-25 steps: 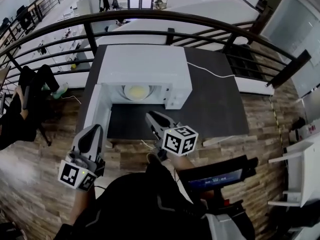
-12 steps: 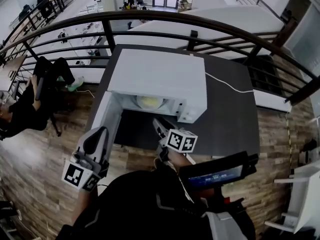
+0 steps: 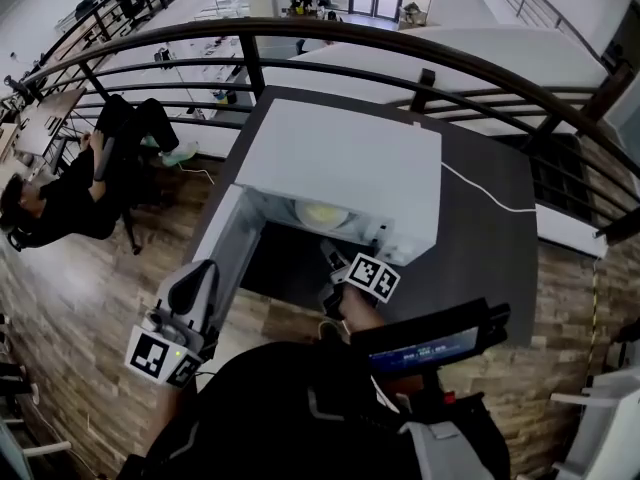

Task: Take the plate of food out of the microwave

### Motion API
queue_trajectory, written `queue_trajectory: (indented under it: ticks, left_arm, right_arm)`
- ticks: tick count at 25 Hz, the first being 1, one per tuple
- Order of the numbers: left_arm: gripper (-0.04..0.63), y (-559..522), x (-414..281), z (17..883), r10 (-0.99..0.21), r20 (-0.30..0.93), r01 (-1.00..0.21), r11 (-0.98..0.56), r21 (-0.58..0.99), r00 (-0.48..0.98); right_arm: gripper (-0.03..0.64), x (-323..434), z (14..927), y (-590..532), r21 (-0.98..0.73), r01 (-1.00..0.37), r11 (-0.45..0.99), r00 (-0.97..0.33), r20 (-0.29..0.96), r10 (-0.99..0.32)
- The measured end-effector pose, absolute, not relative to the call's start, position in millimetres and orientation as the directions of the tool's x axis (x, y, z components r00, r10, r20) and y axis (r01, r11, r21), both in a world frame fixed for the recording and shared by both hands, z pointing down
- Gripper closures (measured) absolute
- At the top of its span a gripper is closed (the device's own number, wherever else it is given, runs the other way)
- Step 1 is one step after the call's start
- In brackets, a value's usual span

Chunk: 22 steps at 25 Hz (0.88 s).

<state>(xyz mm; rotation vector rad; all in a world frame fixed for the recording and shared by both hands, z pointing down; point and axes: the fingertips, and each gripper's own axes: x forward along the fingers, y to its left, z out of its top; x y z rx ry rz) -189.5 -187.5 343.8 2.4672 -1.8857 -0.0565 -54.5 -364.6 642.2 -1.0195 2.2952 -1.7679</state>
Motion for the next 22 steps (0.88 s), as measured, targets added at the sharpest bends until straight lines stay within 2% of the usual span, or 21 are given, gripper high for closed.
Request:
queue_trajectory:
  ticks: [13,22]
  left_arm:
    - [0.592,-176.2,-201.0,343.5,-0.989,0.049,-0.99,-0.135,0.036,0.136]
    - [0.592,-172.8,-205.2,341.5,-0.994,0.068,-0.996,-0.088,0.024,0.089]
  right_arm:
    - [0.348,-73.0,687.7,-393.5,-0.926,-0.335,-0.171,-0.757,0.373,-0.536]
    - [0.348,-87.0,696.4,-412.5,-0.926,-0.263,-0.27,-0.739,0.374,-0.561]
